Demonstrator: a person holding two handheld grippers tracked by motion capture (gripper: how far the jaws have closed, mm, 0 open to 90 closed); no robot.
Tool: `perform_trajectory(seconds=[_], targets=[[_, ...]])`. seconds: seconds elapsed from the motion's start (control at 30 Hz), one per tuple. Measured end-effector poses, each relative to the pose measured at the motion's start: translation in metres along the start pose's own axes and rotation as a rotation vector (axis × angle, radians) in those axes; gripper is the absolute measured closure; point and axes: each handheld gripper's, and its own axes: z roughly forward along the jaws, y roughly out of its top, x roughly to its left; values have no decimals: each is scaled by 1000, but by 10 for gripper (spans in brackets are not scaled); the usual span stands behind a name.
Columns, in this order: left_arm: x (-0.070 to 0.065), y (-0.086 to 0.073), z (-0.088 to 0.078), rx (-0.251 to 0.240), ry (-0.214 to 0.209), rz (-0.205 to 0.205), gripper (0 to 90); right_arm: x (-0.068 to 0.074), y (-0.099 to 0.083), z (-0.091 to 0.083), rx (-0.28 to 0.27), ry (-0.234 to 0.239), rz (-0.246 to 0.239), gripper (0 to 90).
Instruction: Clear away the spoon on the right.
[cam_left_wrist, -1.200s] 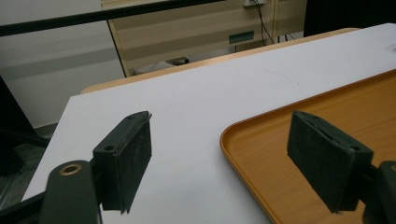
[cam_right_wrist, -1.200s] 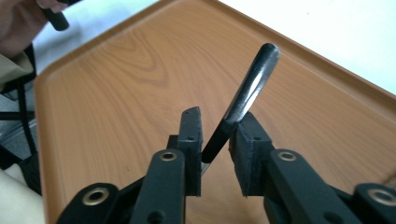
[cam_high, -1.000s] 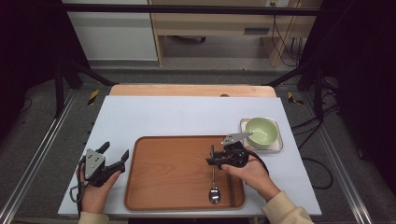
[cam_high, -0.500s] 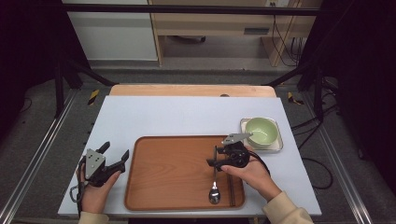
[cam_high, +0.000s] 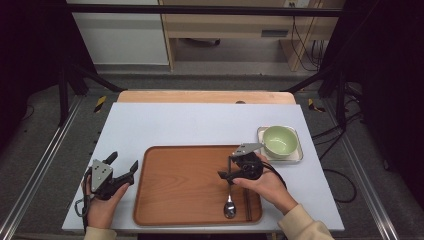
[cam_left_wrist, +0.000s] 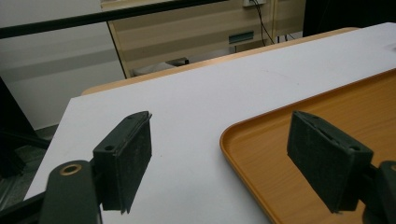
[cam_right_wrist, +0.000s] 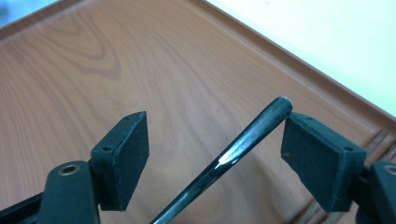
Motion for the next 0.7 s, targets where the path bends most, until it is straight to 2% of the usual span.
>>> perform_trajectory(seconds=[0.23, 0.7], targets=[[0, 0, 0, 0, -2, 0, 217, -5, 1, 1, -42, -35, 8, 175], [1, -1, 0, -3, -8, -16, 190, -6, 4, -8, -67, -62, -2, 130]])
